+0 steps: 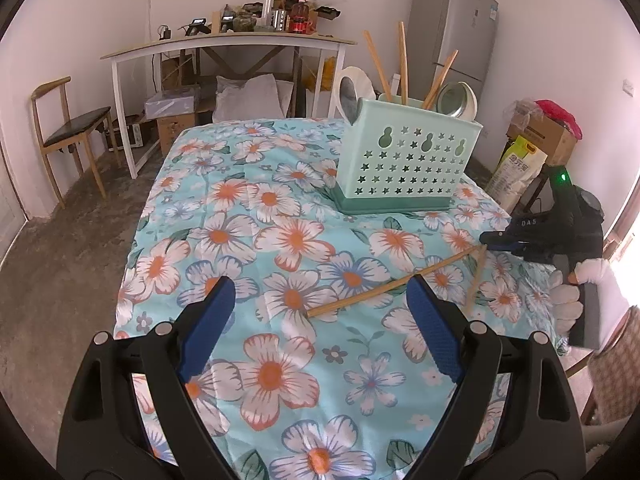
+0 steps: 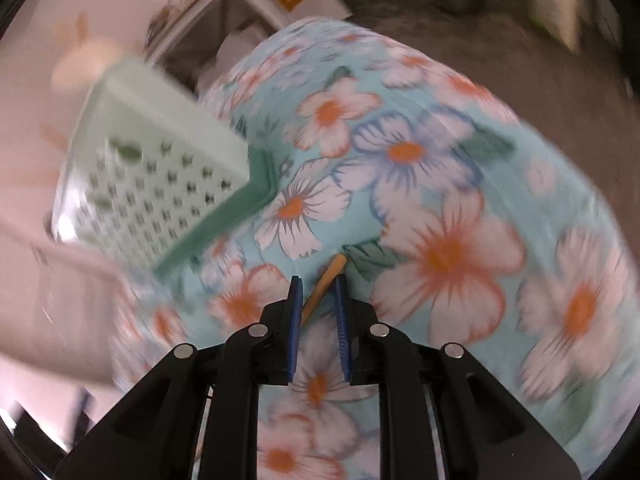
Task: Organize utensils
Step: 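Move both open grippers to the last chopsticks on the bedspread, then close the left gripper on one chopstick while the right grasps the other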
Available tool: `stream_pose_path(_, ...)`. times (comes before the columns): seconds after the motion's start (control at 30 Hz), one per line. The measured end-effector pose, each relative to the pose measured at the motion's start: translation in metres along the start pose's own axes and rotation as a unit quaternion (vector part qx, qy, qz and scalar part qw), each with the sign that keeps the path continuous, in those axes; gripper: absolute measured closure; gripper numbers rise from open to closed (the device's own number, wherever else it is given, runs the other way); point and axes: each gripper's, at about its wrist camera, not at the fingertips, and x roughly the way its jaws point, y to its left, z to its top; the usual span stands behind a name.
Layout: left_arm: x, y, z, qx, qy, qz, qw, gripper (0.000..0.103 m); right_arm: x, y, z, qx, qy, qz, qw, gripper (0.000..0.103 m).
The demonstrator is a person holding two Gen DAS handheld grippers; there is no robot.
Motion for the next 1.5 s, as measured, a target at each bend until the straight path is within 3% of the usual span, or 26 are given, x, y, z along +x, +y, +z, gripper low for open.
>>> stream_pose_path(0.13,0.001,0.000,0.000,-0.003,0.001,0.001,1.0000,0.020,0.002,0.015,0.003,-0.064,0.016,-0.040,0.997,0.085)
stream_pose_path(0.33,0.006,-0.010,0.000,0.009,0.006,-0.004,0.9999,0.020,0.010,0.028,0.005,-0.090,-0.006,-0.053,0.995,0.085)
stream_pose_path(0.5,0.007,-0.013,0.002,0.016,0.005,0.000,0.9999,0.020,0.003,0.027,-0.006,-0.129,-0.001,-0.057,0.990,0.084)
stream_pose_path(0.63,0.014,-0.023,0.008,0.043,0.007,-0.009,0.9990,0.020,-0.006,0.028,-0.025,-0.163,-0.001,-0.067,0.984,0.084)
stream_pose_path(0.73,0.027,-0.040,0.018,0.076,0.012,-0.036,0.9964,0.028,-0.011,0.025,-0.032,-0.160,-0.003,-0.058,0.985,0.084)
stream_pose_path(0.87,0.059,-0.075,0.034,0.139,0.040,-0.073,0.9868,0.038,-0.013,0.013,-0.034,-0.136,-0.010,-0.027,0.990,0.084)
stream_pose_path(1.07,0.108,-0.138,0.037,0.251,0.091,-0.122,0.9560,0.050,-0.013,-0.004,-0.032,-0.098,-0.010,0.021,0.995,0.084)
stream_pose_path(1.37,0.159,-0.185,0.027,0.321,0.152,-0.142,0.9238,0.073,-0.012,-0.018,-0.030,-0.065,-0.009,0.071,0.995,0.084)
stream_pose_path(1.43,0.167,-0.188,0.023,0.324,0.162,-0.140,0.9215,0.077,-0.012,-0.021,-0.030,-0.060,-0.008,0.079,0.995,0.084)
stream_pose_path(1.5,0.171,-0.189,0.023,0.315,0.158,-0.143,0.9251,0.081,-0.012,-0.023,-0.029,-0.055,-0.007,0.086,0.995,0.085)
